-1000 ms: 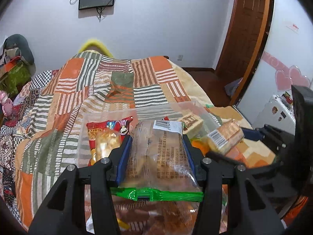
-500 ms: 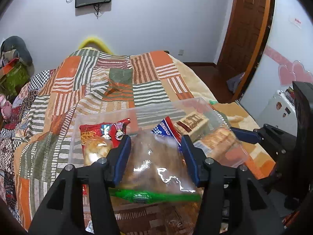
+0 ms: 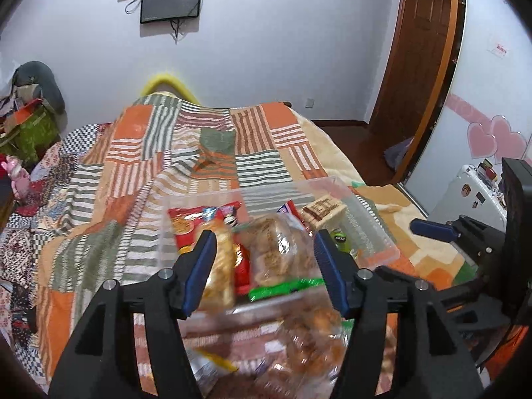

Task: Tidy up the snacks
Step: 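Open both tools to drop the bread bag and biscuit pack into the box, then grasp the grey chip bag with the left tool while the right tool grasps the green wafer pack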

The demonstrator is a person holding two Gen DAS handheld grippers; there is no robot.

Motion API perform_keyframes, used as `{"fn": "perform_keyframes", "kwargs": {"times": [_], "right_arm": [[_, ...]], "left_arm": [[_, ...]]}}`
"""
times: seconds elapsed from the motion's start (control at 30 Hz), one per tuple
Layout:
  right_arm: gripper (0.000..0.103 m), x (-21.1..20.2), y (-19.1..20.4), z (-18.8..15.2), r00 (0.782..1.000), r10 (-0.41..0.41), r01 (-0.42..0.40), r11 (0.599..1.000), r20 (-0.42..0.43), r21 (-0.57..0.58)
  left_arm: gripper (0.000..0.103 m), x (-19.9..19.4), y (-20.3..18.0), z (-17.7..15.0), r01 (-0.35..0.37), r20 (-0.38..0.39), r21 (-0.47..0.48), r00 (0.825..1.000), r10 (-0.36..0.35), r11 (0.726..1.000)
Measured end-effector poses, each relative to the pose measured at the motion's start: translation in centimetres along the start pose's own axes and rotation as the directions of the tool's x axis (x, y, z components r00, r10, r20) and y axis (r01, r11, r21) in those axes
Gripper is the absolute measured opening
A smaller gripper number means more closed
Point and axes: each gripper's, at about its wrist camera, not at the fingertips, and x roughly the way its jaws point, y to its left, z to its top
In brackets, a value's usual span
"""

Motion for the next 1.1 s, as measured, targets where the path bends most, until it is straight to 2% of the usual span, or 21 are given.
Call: {"fn": "perform_keyframes", "kwargs": {"times": [0.33, 0.57, 0.83, 0.9, 1.03, 1.1], "right_arm": [[0.083, -0.9, -0.2, -2.7, 0.999, -0.002, 0.003, 1.000, -0.040, 0.008], [0.083, 0.1, 0.7, -5.0, 0.995, 0.009, -0.009, 1.000, -0.099, 0.003], [0.083, 2.2, 1.4, -6.2, 0.984, 0.068, -0.064, 0.998, -0.163, 0.030], [0.082, 2.8, 1.6, -6.2, 0.982, 0.075, -0.071, 0.997, -0.176, 0.031], [0.081, 4.0, 2.0, -6.1, 0.978, 0.072, -0.068, 0.997, -0.194, 0.027], [0.075, 4.5, 2.2, -6.1, 0.976, 0.084, -0.080, 0.996, -0.201, 0.031]], "left_arm": [[0.066, -2.4, 3.3, -4.3, -0.069, -0.071, -0.005, 0.995, 0.068, 0.998], [0.067, -1.4, 6.1, -8.5, -0.087, -0.177, -0.050, 0.981, 0.077, 0.995], [0.067, 1.7, 7.7, -12.5, -0.081, -0.286, -0.078, 0.957, 0.056, 0.994], [0.067, 2.3, 7.6, -13.0, -0.091, -0.295, -0.061, 0.953, 0.069, 0.994], [0.067, 2.9, 7.8, -13.1, -0.079, -0.272, -0.056, 0.960, 0.061, 0.995], [0.067, 3.1, 7.9, -12.9, -0.068, -0.268, -0.069, 0.962, 0.048, 0.995]]}}
